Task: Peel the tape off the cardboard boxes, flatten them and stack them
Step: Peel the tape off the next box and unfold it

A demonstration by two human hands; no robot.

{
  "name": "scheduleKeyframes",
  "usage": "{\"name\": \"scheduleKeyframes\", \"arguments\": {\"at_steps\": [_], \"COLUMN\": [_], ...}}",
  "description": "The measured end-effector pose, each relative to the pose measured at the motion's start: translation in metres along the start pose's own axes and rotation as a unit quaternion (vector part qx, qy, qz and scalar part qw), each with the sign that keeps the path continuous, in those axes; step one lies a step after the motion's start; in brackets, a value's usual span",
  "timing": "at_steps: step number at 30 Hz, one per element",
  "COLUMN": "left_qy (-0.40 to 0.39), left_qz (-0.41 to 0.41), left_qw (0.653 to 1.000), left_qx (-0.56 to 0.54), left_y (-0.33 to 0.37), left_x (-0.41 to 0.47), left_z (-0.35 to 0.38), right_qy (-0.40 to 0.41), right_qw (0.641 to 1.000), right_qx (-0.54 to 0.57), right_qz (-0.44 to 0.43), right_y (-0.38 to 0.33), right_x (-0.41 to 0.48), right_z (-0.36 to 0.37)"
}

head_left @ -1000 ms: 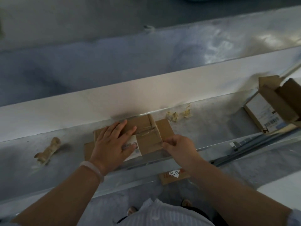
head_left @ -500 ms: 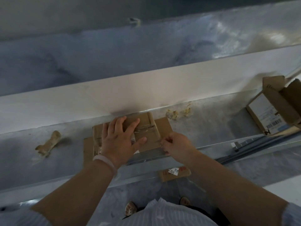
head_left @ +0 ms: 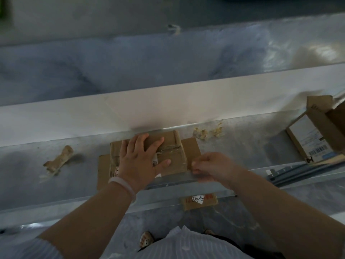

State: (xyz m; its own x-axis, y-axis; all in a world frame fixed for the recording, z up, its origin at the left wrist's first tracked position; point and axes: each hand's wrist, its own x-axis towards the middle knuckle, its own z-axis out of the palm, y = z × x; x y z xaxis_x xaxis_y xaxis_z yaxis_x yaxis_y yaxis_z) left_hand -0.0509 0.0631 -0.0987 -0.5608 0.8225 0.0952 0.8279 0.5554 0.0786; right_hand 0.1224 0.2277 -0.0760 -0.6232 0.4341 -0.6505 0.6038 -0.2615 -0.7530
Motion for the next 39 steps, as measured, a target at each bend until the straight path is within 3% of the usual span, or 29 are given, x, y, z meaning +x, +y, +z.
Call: {"name": "scheduleKeyframes", "arguments": {"at_steps": [3,7,13,17,19,21,23,25,28,33,39], "left_qy": [-0.005,-0.003,0.007,0.011,0.009,0.005,0.004,0.006,0.004,0.003,0.003], "left_qz": [-0.002,-0.003,0.004,0.003,0.001,-0.001,-0.001,0.000,-0.003,-0.003,-0.001], "left_qw": [1.000,1.000,1.000,1.000,1.000,1.000,1.000,1.000,1.000,1.000,1.000], "left_qx": [0.003,0.001,-0.002,-0.006,-0.003,0.001,0.002,0.001,0.002,0.008,0.000], "left_y": [0.000,0.001,0.001,0.002,0.002,0.002,0.002,0.002,0.002,0.002,0.001], "left_x": [0.000,0.000,0.001,0.001,0.001,0.001,0.001,0.001,0.001,0.001,0.001], "left_z": [0.001,0.000,0.000,0.001,0.001,0.000,0.001,0.001,0.001,0.000,0.000], "right_qy": [0.037,0.154,0.138,0.148,0.146,0.143,0.129,0.096,0.109,0.172,0.143], "right_qw": [0.995,0.948,0.893,0.866,0.877,0.916,0.970,0.995,0.992,0.980,0.975], "right_qx": [-0.088,-0.262,-0.406,-0.445,-0.420,-0.337,-0.177,-0.014,0.056,-0.010,0.160], "right_qz": [-0.021,-0.092,-0.138,-0.174,-0.181,-0.164,-0.107,-0.038,-0.036,-0.102,-0.053], "right_y": [0.012,0.010,0.000,0.002,0.005,0.010,0.015,0.018,0.020,0.025,0.029], "right_x": [0.002,-0.002,-0.009,-0.011,-0.011,-0.008,-0.002,0.000,0.001,-0.005,0.004], "right_z": [0.016,0.030,0.030,0.032,0.031,0.029,0.030,0.035,0.040,0.042,0.043]}}
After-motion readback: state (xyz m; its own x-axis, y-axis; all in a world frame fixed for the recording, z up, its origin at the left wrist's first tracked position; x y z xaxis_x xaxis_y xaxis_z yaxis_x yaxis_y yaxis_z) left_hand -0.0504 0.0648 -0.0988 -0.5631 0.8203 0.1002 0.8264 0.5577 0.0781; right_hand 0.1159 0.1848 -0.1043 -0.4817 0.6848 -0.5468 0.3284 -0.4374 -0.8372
